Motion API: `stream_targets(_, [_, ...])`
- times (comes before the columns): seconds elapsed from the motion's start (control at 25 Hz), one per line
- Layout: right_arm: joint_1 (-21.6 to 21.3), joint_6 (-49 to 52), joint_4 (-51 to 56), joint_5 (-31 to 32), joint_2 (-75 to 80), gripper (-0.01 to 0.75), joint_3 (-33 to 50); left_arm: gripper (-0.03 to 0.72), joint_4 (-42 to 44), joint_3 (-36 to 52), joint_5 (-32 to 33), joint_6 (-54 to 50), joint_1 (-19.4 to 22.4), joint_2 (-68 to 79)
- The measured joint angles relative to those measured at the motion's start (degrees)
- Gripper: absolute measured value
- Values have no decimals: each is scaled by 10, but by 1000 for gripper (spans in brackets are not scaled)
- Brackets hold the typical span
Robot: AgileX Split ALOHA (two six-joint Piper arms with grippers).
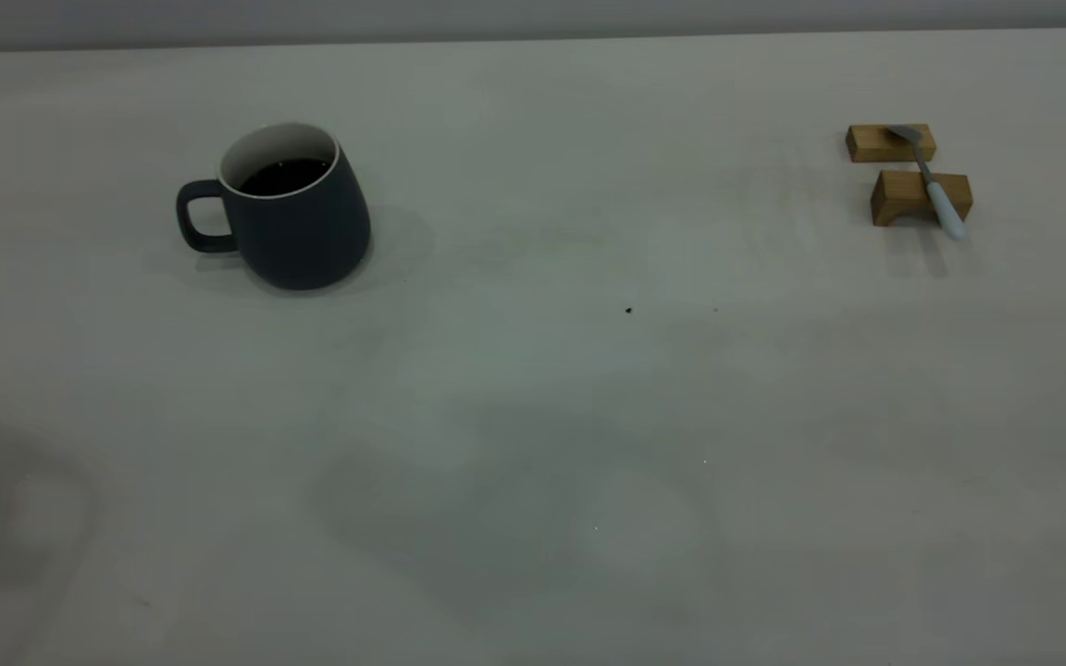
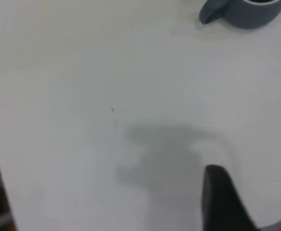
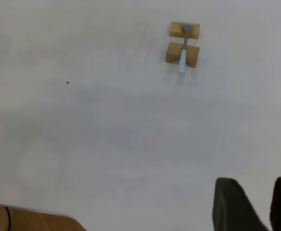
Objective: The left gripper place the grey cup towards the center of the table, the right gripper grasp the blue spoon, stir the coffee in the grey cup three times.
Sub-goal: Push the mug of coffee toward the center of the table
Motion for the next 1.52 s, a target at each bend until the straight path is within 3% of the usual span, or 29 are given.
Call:
stream_targets(0.16, [0, 0, 0, 0, 0, 242, 0, 617, 0, -75, -17, 110, 0, 144])
stream_targets(0.28, [0, 0, 0, 0, 0, 242, 0, 678, -8, -129, -22, 159, 0, 246])
stream_targets(0.92, [0, 0, 0, 0, 0, 242, 0, 655, -20, -361, -44, 403, -56, 605])
stream_targets(1.36, [0, 0, 0, 0, 0, 242, 0, 618, 21, -386, -101, 434, -81, 692])
stream_targets(1.52, [0, 0, 0, 0, 0, 242, 0, 573, 28, -386, -123, 434, -85, 708])
